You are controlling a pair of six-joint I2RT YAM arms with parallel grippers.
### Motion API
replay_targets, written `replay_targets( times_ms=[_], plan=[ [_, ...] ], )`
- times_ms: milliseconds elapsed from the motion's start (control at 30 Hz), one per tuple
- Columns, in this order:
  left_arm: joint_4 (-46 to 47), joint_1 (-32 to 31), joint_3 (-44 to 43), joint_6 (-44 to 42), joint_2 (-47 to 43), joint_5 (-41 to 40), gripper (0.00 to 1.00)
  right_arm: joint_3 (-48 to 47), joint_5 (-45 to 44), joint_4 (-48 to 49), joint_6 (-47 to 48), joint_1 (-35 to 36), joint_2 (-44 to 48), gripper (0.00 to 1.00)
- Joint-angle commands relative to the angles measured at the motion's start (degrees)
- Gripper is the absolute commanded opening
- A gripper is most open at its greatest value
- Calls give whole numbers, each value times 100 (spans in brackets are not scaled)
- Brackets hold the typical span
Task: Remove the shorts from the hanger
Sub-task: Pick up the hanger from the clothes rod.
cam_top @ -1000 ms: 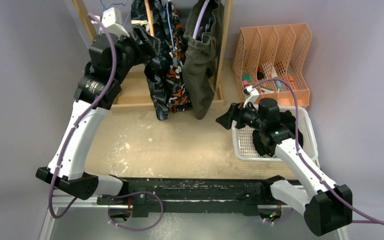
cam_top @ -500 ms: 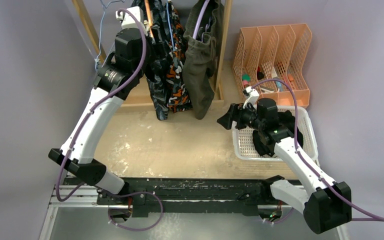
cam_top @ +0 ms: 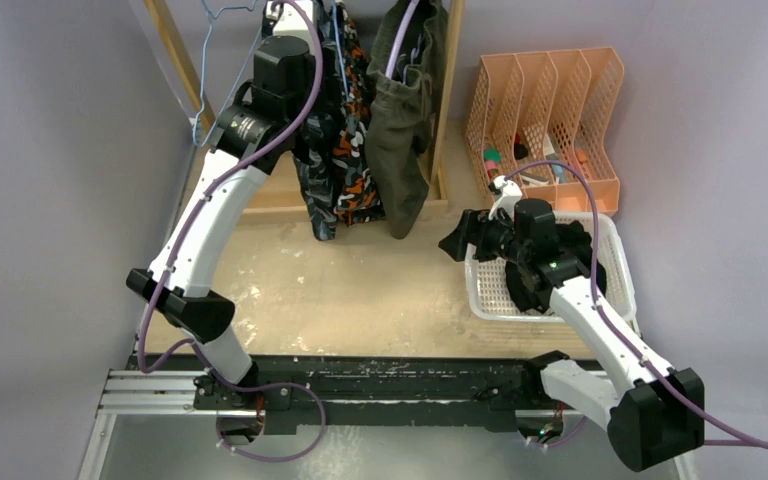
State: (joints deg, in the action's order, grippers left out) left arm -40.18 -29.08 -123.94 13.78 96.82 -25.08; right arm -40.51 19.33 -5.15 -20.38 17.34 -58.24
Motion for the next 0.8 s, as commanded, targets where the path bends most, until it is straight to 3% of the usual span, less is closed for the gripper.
replay_targets(
  times_ms=[0, 300, 533, 600, 700, 767],
  plan=[
    [-62, -36, -215, -183, 80, -67, 66, -205, -167, -105, 43, 23, 301, 87],
    [142, -36, -86, -261, 140, -449, 58, -62, -302, -6, 28, 21, 487, 87],
    [371, -36, 109, -327, -15, -819, 40, -64, -381, -92, -34, 23, 609, 87],
    [479, -36, 185, -363, -58, -894, 40, -70, -409, -128, -36, 23, 607, 87],
    [413, -36, 91, -417, 5, -1023, 53, -83, -429, -169, -36, 23, 605, 87],
    [341, -29, -29, -468, 99, -1038, 54, -88, -442, -170, -45, 21, 606, 88]
  ],
)
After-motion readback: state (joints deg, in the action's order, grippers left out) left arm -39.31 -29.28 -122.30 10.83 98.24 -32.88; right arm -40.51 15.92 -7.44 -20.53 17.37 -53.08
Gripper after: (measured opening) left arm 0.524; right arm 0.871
